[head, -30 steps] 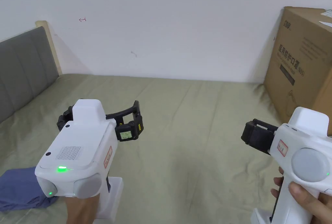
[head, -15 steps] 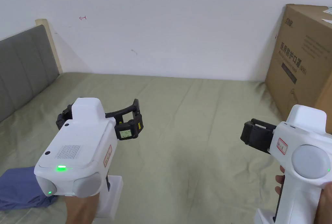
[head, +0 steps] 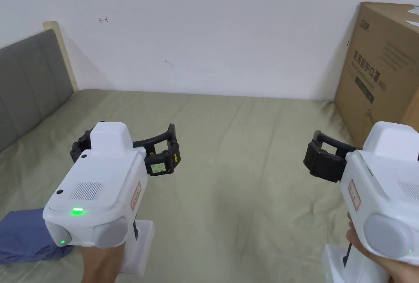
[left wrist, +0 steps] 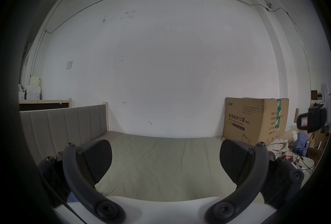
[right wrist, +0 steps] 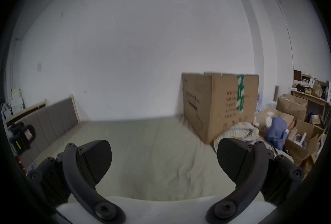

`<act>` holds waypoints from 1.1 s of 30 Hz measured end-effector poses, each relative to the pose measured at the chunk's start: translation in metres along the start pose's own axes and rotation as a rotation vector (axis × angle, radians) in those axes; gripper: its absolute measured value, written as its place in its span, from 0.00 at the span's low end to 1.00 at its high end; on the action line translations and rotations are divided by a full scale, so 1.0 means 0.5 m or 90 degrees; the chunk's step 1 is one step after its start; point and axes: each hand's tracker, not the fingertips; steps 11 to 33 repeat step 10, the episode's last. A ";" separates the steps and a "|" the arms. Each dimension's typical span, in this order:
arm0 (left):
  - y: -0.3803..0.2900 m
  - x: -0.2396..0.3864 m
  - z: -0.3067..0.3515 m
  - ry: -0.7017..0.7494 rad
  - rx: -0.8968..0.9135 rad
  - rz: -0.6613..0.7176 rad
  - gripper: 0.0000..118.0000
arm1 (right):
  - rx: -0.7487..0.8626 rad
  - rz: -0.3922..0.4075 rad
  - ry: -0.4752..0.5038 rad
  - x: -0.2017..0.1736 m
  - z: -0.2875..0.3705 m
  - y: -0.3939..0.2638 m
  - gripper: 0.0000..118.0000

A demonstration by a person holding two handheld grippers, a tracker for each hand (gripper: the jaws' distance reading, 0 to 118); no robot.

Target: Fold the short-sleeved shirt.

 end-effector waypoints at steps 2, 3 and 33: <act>-0.002 -0.001 0.000 -0.001 -0.002 0.000 1.00 | 0.055 -0.008 0.014 0.003 0.008 -0.002 0.98; -0.002 -0.001 0.002 -0.001 -0.003 -0.001 1.00 | 0.110 0.022 0.053 -0.005 0.014 0.004 0.99; 0.001 -0.002 0.004 -0.003 0.001 0.005 1.00 | 0.136 0.103 0.013 -0.012 0.013 -0.022 1.00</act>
